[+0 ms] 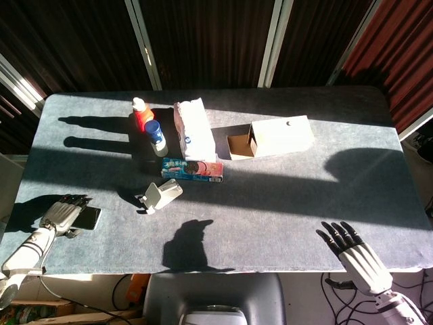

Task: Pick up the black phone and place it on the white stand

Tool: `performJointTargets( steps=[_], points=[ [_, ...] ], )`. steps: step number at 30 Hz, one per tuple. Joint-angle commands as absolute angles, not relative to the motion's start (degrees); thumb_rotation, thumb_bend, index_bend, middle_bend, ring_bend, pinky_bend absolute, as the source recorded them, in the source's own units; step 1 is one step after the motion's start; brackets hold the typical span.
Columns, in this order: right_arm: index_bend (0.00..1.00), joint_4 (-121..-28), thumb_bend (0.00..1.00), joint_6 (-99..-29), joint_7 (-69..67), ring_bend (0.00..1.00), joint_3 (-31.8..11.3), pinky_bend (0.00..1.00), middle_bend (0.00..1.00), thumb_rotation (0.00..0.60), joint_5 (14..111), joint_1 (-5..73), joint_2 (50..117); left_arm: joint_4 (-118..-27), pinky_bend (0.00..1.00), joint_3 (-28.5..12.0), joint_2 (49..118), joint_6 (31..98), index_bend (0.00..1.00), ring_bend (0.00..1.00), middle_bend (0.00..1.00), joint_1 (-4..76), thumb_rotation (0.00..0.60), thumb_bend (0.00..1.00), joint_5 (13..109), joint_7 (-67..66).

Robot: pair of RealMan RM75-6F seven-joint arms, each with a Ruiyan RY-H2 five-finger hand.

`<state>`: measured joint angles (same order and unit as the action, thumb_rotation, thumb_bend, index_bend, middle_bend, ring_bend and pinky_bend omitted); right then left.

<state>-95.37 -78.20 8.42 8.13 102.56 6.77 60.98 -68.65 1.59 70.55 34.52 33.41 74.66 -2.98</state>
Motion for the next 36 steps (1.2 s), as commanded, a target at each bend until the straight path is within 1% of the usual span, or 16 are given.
performJointTargets(
  steps=[1,2,3,4,6,7,12,15,17,20,21,24,25,27,30,36],
  points=[
    [0.0,-95.43,0.23,-78.02,8.67,0.0,8.12,0.0,0.0,0.6,102.47,6.82,61.08,-68.56,0.0,1.53,70.7,33.73,0.1,0.06,0.25,33.87,0.6,0.31,73.22,-4.02],
    [0.0,-95.44,0.23,-78.0,8.76,0.0,8.12,0.0,0.0,0.6,102.45,6.81,61.11,-68.61,0.0,1.5,70.74,33.64,0.19,0.11,0.37,33.92,0.6,0.31,72.97,-4.04],
    [0.0,-95.45,0.23,-77.99,8.86,0.0,8.11,0.0,0.0,0.6,102.41,6.81,61.15,-68.69,0.0,1.48,70.8,33.52,0.25,0.16,0.44,34.0,0.6,0.31,72.75,-3.98],
    [0.0,-95.46,0.23,-77.95,8.94,0.0,8.09,0.0,0.0,0.6,102.37,6.82,61.19,-68.63,0.0,1.53,70.88,33.46,0.33,0.22,0.54,34.09,0.6,0.31,72.74,-4.11],
    [0.0,-95.5,0.23,-77.85,9.03,0.0,8.06,0.0,0.0,0.6,102.27,6.85,61.24,-68.42,0.0,1.7,71.21,33.48,0.43,0.31,0.68,34.21,0.6,0.31,72.72,-4.5],
    [0.0,-95.5,0.23,-77.81,9.06,0.0,8.07,0.0,0.0,0.6,102.24,6.86,61.25,-68.39,0.0,1.81,71.36,33.38,0.46,0.35,0.73,34.27,0.6,0.31,72.69,-4.65],
    [0.0,-95.55,0.23,-77.92,8.99,0.0,8.1,0.0,0.0,0.6,102.26,6.84,61.2,-68.28,0.0,2.32,72.04,33.28,0.52,0.42,0.84,34.53,0.6,0.31,72.55,-5.92],
    [0.0,-95.51,0.23,-78.01,8.86,0.0,8.14,0.0,0.0,0.6,102.31,6.83,61.14,-68.5,0.01,2.31,72.2,34.24,0.58,0.49,0.93,34.41,0.6,0.31,72.43,-6.59],
    [0.0,-95.5,0.23,-78.03,8.79,0.0,8.19,0.0,0.0,0.6,102.42,6.84,61.11,-68.76,0.05,2.16,72.31,35.46,0.65,0.57,0.99,34.04,0.6,0.32,72.41,-6.64],
    [0.0,-95.5,0.23,-78.08,8.72,0.0,8.22,0.0,0.0,0.6,102.47,6.84,61.08,-69.18,0.12,2.03,72.3,36.16,0.7,0.66,1.0,33.65,0.6,0.33,72.31,-6.07],
    [0.0,-95.5,0.23,-78.11,8.7,0.0,8.22,0.0,0.0,0.6,102.49,6.83,61.07,-69.32,0.13,1.96,72.29,36.35,0.7,0.68,1.0,33.51,0.6,0.33,72.24,-5.81],
    [0.0,-95.49,0.23,-78.32,8.52,0.0,8.26,0.0,0.0,0.6,102.6,6.78,61.0,-70.78,0.25,1.16,72.24,38.02,0.74,0.78,1.0,31.94,0.6,0.34,71.07,-2.53],
    [0.0,-95.46,0.23,-78.38,8.42,0.0,8.29,0.0,0.0,0.6,102.66,6.76,60.98,-71.28,0.27,1.04,72.11,38.78,0.75,0.81,1.0,31.31,0.6,0.35,71.15,-1.18],
    [0.0,-95.41,0.23,-78.44,8.31,0.0,8.33,0.0,0.0,0.6,102.77,6.77,60.96,-71.92,0.28,0.7,71.98,41.08,0.77,0.82,1.0,29.92,0.6,0.35,71.72,1.58],
    [0.0,-95.42,0.23,-78.35,8.42,0.0,8.4,0.0,0.0,0.6,102.9,6.8,61.04,-72.5,0.29,-0.39,72.5,46.54,0.79,0.82,1.0,27.32,0.6,0.35,72.4,5.35],
    [0.0,-95.52,0.23,-78.32,8.26,0.0,8.53,0.0,0.0,0.6,103.15,6.87,60.97,-73.71,0.3,-0.62,72.25,48.73,0.79,0.84,1.0,25.38,0.6,0.37,71.36,6.17]
  ],
)
